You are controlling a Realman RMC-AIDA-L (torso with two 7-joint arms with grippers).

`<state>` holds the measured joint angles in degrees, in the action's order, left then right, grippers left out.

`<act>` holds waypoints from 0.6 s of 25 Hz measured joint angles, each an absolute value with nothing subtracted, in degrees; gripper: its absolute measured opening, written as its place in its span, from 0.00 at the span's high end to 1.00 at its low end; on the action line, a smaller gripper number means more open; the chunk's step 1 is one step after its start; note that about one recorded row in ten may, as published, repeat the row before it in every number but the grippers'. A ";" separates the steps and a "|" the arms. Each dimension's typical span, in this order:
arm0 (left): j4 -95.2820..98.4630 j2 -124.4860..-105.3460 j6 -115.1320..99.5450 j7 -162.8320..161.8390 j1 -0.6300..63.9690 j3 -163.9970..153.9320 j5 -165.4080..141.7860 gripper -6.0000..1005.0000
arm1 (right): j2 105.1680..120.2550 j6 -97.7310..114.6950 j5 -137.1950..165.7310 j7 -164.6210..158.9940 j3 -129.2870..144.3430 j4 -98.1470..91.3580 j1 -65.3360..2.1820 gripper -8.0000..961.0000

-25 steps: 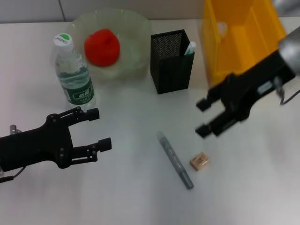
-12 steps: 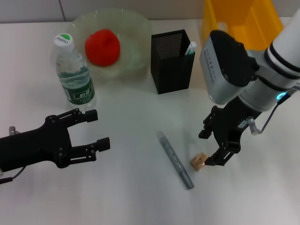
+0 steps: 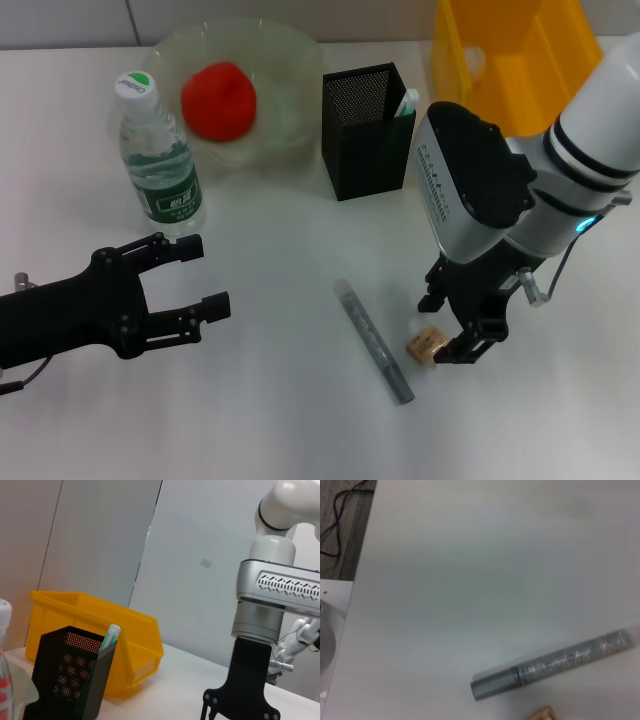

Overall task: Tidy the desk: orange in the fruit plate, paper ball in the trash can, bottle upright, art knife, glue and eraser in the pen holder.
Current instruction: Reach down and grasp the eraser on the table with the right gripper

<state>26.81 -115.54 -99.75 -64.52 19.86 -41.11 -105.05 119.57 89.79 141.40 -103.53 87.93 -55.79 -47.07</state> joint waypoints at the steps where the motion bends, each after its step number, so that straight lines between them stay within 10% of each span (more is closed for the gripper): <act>1: 26.80 -115.54 -99.75 -64.52 19.85 -41.08 -105.05 0.14 | 119.59 89.56 140.93 -103.24 88.18 -55.80 -47.00 0.34; 15: 27.01 -115.54 -99.62 -64.51 19.93 -40.51 -105.02 0.14 | 119.62 86.33 139.25 -101.37 91.76 -54.22 -46.76 0.43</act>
